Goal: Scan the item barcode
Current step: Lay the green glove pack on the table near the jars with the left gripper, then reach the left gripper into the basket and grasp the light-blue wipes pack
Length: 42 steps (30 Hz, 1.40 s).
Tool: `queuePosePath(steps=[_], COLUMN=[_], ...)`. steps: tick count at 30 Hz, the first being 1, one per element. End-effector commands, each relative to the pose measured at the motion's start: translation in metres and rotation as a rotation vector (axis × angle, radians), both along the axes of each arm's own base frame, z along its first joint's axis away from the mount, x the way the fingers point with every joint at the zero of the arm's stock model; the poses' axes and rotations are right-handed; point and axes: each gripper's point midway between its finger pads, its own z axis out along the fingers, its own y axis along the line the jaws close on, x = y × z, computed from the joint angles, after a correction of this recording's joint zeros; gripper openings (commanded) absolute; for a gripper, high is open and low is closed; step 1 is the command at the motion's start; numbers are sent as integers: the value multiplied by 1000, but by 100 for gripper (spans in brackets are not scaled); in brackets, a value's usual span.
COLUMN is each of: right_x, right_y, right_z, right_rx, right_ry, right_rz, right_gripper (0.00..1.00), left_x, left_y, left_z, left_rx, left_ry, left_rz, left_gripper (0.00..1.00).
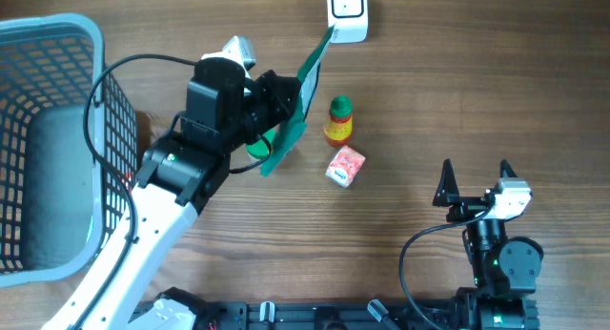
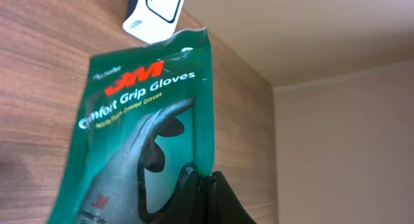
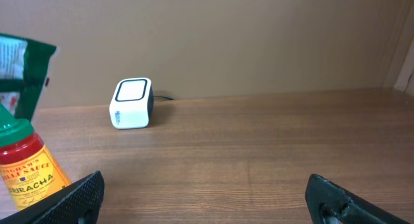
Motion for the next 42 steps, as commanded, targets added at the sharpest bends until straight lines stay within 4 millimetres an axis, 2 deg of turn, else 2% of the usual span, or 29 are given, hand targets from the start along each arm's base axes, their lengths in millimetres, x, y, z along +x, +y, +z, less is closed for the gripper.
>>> queuePosePath(steps=[1, 7, 11, 14, 17, 21, 23, 27, 29, 30, 31, 32, 33, 34, 37, 38, 40, 42], right_x=[0, 0, 0, 0, 0, 0, 0, 0, 0, 0, 0, 0, 0, 0, 0, 0, 0, 0], right_y=[0, 0, 0, 0, 0, 0, 0, 0, 0, 0, 0, 0, 0, 0, 0, 0, 0, 0], right_z=[0, 0, 0, 0, 0, 0, 0, 0, 0, 0, 0, 0, 0, 0, 0, 0, 0, 0], right_rx=[-9, -9, -9, -9, -9, -9, -9, -9, -9, -9, -9, -9, -9, -9, -9, -9, -9, -9], right_ry=[-2, -2, -2, -2, -2, -2, -2, -2, -2, -2, -2, -2, -2, -2, -2, -2, -2, -2], right_rz=[-2, -1, -1, -1, -1, -2, -1, -1, -1, -1, -2, -1, -1, -1, -1, -1, -2, -1], right_gripper=[100, 100, 100, 100, 100, 100, 100, 100, 100, 100, 100, 100, 100, 100, 100, 100, 100, 100], left_x=[-8, -25, -34, -43, -45, -52, -60, -82, -87, -88, -88, -87, -87, -86, -81, -76, -67, -56], left_y=[-2, -3, 1, 5, 9, 19, 12, -20, -26, -27, -26, -25, -25, -24, -16, -10, 1, 17], left_z=[-25, -71, -94, -107, -112, -128, -137, -163, -167, -166, -163, -159, -155, -151, -129, -116, -81, -29], left_rx=[5, 50, 83, 113, 137, 275, 316, 388, 408, 420, 426, 425, 417, 413, 422, 437, 449, 437], left_ry=[65, 163, 212, 261, 275, 278, 296, 333, 328, 314, 299, 288, 279, 266, 179, 124, 8, -127], left_rz=[17, 15, 14, 13, 27, 62, 39, -69, -78, -76, -70, -63, -62, -58, -39, -18, 12, 69], left_gripper=[4, 4, 4, 4, 4, 4, 4, 4, 4, 7, 27, 66, 77, 97, 100, 100, 100, 100])
